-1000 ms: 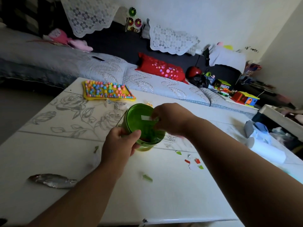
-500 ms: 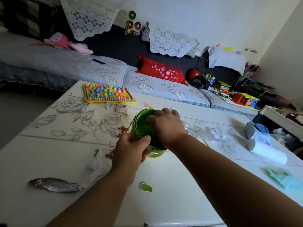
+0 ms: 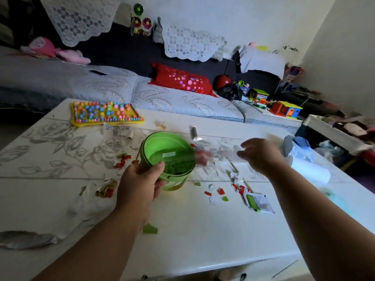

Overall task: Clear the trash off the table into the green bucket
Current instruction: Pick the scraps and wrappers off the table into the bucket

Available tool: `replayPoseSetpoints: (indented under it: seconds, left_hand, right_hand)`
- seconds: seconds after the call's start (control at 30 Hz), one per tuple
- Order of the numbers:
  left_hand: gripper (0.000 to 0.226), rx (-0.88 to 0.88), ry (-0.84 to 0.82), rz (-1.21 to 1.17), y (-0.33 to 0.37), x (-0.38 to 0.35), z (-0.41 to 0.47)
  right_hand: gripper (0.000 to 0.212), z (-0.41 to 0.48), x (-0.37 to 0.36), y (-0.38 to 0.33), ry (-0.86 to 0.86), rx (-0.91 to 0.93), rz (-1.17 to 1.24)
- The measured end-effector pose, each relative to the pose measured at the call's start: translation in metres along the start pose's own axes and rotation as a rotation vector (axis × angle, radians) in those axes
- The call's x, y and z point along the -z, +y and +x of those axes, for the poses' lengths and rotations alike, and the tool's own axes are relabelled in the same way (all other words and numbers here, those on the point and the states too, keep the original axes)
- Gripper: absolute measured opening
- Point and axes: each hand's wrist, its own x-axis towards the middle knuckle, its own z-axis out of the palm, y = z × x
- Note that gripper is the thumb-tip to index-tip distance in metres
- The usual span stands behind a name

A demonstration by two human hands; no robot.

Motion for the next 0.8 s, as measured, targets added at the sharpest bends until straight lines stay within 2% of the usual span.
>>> replayPoseSetpoints:
  seconds: [0.1, 0.17, 0.27, 0.37, 0.57, 0.67, 0.8]
  left_hand:
    - [0.011, -0.035, -0.007, 0.012, 0.000, -0.003, 0.001]
    - [0.008, -0.046, -0.011, 0.015, 0.000, -0.006, 0.001]
    - [0.007, -0.019, -0.008, -0.027, -0.001, -0.007, 0.002]
    - [0.014, -0.007, -0.004, -0.031, -0.004, -0.009, 0.003]
    - [0.014, -0.018, 0.007, -0.028, -0.006, -0.010, 0.006]
    - [0.003, -0.025, 0.007, -0.035, -0.006, -0.008, 0.006]
    - [0.005, -0.034, 0.013, -0.044, -0.004, -0.008, 0.005]
  right_hand:
    - [0.048, -0.007, -0.028, 0.055, -0.286, -0.175, -0.198]
    - [0.050, -0.016, -0.053, 0.081, -0.380, -0.235, -0.230]
    - [0.040, -0.019, -0.077, 0.100, -0.311, -0.318, -0.193]
    - [0.052, -0.016, -0.076, 0.104, -0.260, -0.401, -0.028]
    - [0.030, -0.018, -0.056, 0.103, -0.398, -0.303, -0.266]
    - [0.036, -0.018, -0.047, 0.106, -0.445, -0.233, -0.234]
    - [0.048, -0.029, -0.042, 0.100, -0.475, -0.170, -0.220]
